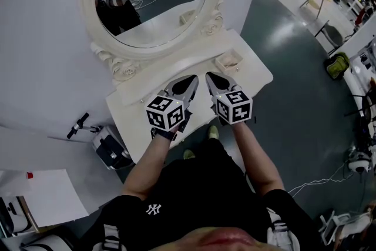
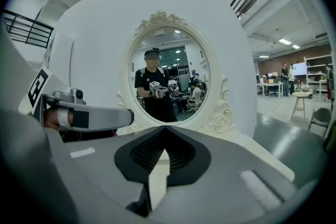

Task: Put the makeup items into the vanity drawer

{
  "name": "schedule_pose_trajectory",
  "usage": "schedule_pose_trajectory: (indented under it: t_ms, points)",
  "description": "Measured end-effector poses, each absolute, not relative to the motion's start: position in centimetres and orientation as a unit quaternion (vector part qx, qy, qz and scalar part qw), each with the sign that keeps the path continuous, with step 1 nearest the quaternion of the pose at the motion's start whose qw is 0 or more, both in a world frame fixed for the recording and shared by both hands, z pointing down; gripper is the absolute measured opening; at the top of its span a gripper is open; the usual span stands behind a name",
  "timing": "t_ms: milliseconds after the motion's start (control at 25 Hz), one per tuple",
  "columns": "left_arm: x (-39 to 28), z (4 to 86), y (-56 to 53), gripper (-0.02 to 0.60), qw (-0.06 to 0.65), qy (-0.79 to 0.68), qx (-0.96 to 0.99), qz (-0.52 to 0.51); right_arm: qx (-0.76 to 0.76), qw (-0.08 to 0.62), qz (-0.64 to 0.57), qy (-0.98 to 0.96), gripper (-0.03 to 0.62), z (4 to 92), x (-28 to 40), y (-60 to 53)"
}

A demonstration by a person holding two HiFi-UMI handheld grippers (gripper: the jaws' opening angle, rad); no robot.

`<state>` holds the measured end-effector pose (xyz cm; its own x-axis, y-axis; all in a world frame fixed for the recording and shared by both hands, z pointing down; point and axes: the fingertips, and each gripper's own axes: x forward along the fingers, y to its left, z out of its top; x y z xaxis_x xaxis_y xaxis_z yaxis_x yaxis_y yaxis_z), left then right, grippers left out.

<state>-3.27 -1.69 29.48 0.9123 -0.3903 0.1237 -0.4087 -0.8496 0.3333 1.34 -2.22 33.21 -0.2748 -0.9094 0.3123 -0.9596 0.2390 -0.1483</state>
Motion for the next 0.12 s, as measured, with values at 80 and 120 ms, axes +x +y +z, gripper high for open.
schedule_pose_trajectory:
  t_ms: [80, 120]
  points:
    - [-3.35, 29.45, -1.46, 0.0, 0.178, -0.209, 0.961, 0.026, 0.597, 0.081, 0.155, -0.783, 0.023, 33.17, 1.28, -1.98]
    - [-3.39, 29.45, -1.36, 0.0, 0.178, -0.209, 0.961, 0.026, 0.597, 0.082, 0.155, -0.783, 0.023, 33.16, 1.25, -1.86]
